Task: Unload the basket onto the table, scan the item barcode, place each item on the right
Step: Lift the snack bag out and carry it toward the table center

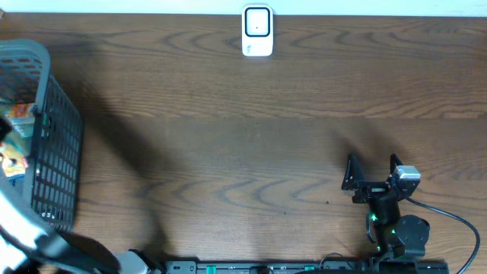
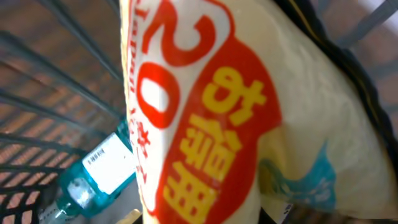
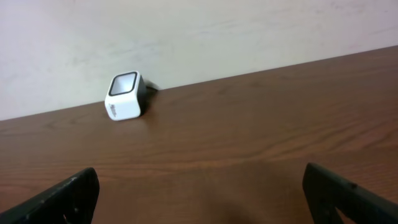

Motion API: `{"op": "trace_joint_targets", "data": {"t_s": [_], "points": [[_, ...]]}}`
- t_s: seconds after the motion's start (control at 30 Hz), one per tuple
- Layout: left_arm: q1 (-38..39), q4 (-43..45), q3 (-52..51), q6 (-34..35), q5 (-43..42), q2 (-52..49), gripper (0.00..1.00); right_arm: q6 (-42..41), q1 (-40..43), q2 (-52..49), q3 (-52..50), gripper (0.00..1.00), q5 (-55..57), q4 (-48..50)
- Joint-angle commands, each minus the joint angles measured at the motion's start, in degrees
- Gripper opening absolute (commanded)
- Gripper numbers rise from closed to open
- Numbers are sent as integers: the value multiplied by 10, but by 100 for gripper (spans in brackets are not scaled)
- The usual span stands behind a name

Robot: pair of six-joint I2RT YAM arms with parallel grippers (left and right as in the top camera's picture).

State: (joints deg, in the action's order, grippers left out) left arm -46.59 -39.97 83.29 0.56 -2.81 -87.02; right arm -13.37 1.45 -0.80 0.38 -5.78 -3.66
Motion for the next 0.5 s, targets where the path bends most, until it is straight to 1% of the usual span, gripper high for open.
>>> {"op": "trace_joint_targets", "data": {"t_s": [0.0,0.1,0.27,0.33,0.4,0.43,0.47], "points": [[2,25,11,106,-20,77,7,2,-4,2,-1,99,-4,-2],[4,66,11,135,-112,141,7,2,-4,2,-1,99,-4,-2],[30,120,11,140,-274,241,7,2,-4,2,-1,99,-4,-2],[61,127,11,140,-313,276,7,2,-4,2,-1,99,-4,-2],[98,122,10,139,-327,298,7,2,-4,2,-1,99,-4,-2],[123,115,10,139,-327,307,7,2,-4,2,-1,99,-4,-2],[166,97,10,127,-326,313,7,2,-4,2,-1,99,-4,-2]]}}
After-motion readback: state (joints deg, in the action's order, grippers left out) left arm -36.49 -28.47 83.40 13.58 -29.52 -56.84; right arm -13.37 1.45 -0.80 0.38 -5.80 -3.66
